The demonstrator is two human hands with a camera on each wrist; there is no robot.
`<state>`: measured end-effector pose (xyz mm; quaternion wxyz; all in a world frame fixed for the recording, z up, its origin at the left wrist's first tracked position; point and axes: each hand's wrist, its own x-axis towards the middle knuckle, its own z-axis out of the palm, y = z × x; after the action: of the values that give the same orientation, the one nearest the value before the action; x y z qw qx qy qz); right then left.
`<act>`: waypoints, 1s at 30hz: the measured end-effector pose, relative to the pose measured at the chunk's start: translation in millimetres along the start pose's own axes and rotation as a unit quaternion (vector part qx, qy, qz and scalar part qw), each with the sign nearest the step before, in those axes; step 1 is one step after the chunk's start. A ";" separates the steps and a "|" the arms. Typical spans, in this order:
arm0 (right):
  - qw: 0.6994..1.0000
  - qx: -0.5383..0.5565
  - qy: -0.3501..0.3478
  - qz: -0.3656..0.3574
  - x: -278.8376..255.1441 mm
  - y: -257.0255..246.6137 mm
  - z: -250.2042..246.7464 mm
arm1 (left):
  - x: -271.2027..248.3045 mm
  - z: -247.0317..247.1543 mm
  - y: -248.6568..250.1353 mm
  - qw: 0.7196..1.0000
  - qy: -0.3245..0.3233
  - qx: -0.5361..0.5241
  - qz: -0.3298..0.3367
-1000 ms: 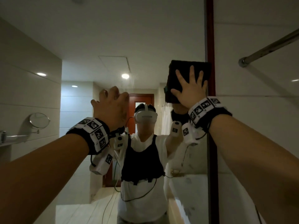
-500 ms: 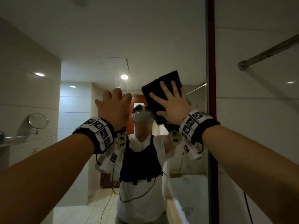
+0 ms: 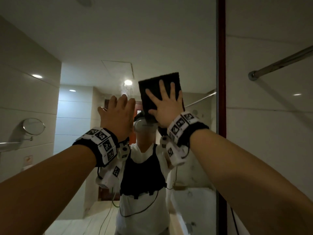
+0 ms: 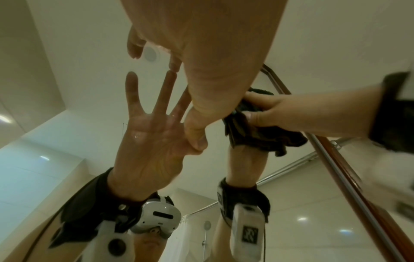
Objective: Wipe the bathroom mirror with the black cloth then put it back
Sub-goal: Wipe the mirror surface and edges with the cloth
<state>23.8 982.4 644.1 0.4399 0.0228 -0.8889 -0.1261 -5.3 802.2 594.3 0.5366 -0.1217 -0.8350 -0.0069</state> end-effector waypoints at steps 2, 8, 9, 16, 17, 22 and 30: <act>1.000 0.015 0.003 0.014 17.5 0.0 -10.7 | -1.1 -0.9 -0.2 1.000 -0.003 0.006 0.000; 0.998 0.042 0.021 0.036 35.5 33.8 -21.8 | -1.4 -7.7 1.2 1.000 -0.008 0.000 0.007; 0.996 0.054 0.033 0.057 37.9 47.1 -23.7 | -0.7 -8.2 1.0 1.000 -0.011 0.001 0.009; 0.987 0.084 0.032 0.131 26.6 133.4 -27.1 | 0.8 -7.1 4.4 1.000 -0.018 0.009 0.002; 0.987 0.085 0.037 0.130 26.3 134.9 -26.3 | 0.0 -7.2 4.3 1.000 -0.013 0.010 -0.001; 0.986 0.093 0.059 0.123 18.6 137.6 -14.0 | -3.7 -9.9 8.1 1.000 -0.017 0.004 -0.008; 0.990 0.081 0.052 0.103 -13.6 134.5 9.1 | -6.9 -11.8 7.0 1.000 -0.020 -0.008 -0.011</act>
<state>34.4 1116.4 661.1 0.4930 -0.0271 -0.8696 -0.0067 9.4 806.0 592.3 0.5189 -0.1170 -0.8466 -0.0175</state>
